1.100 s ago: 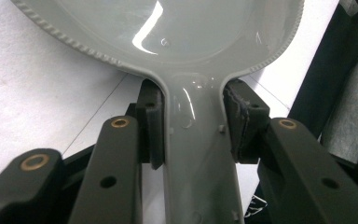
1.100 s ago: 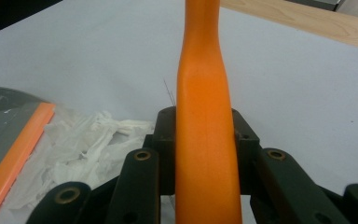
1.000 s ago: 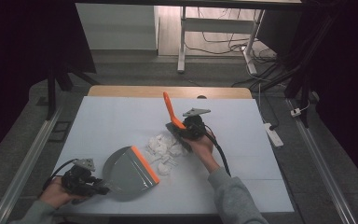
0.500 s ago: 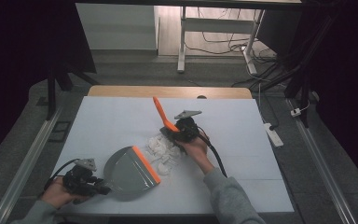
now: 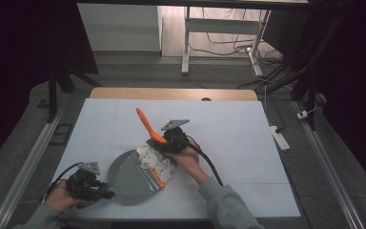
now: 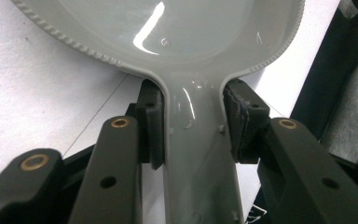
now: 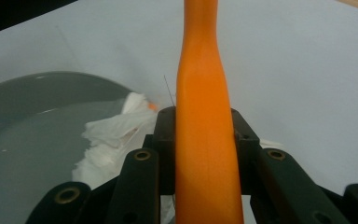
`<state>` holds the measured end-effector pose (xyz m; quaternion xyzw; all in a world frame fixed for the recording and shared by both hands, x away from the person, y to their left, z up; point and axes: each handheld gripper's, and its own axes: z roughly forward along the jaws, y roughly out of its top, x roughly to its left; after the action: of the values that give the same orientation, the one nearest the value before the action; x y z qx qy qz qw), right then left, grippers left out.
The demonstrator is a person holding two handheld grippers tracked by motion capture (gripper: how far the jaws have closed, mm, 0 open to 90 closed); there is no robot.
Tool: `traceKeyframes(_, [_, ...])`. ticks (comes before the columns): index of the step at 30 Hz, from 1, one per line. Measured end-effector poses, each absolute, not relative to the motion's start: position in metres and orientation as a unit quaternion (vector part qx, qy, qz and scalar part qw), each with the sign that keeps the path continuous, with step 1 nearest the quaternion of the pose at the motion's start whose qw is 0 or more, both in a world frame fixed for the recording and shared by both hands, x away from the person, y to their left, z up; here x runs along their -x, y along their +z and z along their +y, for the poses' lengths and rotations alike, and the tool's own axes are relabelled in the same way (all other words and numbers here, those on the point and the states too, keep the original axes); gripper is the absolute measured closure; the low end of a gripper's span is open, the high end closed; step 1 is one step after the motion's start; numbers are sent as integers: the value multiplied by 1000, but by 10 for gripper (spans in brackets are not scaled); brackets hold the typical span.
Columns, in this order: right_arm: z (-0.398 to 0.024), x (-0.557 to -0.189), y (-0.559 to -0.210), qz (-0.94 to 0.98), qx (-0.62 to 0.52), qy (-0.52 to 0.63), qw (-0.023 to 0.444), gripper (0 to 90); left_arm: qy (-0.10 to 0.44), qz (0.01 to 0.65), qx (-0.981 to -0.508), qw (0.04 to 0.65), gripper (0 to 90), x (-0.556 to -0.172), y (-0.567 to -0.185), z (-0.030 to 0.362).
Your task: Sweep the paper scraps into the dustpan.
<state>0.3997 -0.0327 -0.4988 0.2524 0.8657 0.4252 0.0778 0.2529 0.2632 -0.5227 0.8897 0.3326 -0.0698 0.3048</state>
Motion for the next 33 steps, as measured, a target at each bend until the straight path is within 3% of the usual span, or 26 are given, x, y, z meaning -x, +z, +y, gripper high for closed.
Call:
traceKeyframes(11, [-7,-376,-491,867,-216,448,44,705,-70,333,-889,306,617,-253,-523,263])
traceKeyframes(21, [-38,-388,-467,840,-248,475,84,704,-69,334,-889,306,617,-253,-523,263])
traceKeyframes(33, [-67,-419,-474,821,-308,466,112,705,-69,335,-888,306,617,-253,-523,263])
